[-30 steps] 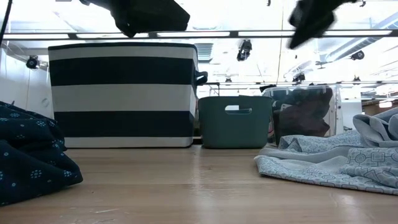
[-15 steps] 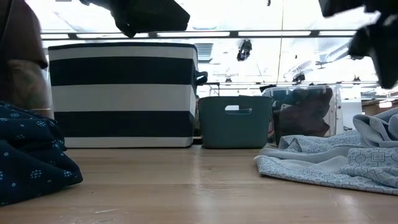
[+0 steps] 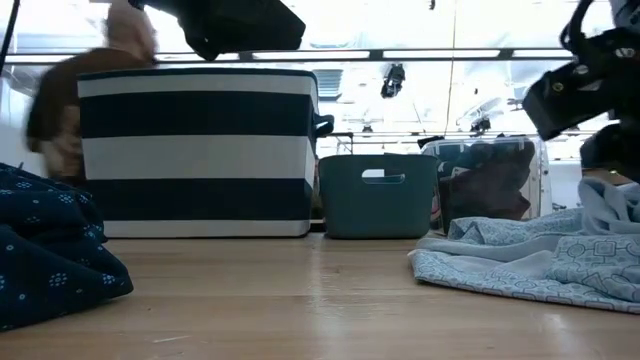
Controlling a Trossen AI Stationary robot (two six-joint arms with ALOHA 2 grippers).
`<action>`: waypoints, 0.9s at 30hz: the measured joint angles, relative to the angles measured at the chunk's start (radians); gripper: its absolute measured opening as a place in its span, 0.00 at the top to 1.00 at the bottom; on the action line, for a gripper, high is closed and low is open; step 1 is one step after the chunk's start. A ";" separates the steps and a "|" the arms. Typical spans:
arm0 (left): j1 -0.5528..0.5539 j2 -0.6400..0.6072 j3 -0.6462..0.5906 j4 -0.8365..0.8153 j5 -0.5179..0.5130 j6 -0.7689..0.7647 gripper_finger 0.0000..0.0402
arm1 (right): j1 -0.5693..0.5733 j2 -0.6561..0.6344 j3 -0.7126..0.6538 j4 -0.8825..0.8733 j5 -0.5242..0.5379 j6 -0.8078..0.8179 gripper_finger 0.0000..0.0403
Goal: Pick & Place Cloths
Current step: Put the blue shirt into the blue laundry organizer
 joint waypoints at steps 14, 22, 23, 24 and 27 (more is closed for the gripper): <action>0.000 0.000 0.000 0.001 0.000 0.000 0.61 | -0.093 -0.020 -0.004 0.254 0.087 -0.350 0.93; 0.000 0.000 0.000 0.001 0.000 0.005 0.61 | -0.113 -0.206 0.002 0.273 0.338 -0.459 0.92; 0.000 0.000 0.000 0.000 0.000 0.005 0.61 | -0.113 -0.231 0.008 0.274 0.366 -0.475 0.92; 0.000 0.000 0.000 0.000 0.000 0.005 0.61 | -0.114 -0.257 0.016 0.279 0.397 -0.490 0.92; 0.000 0.000 0.000 0.006 0.000 0.008 0.61 | -0.118 -0.327 0.046 0.321 0.482 -0.567 0.92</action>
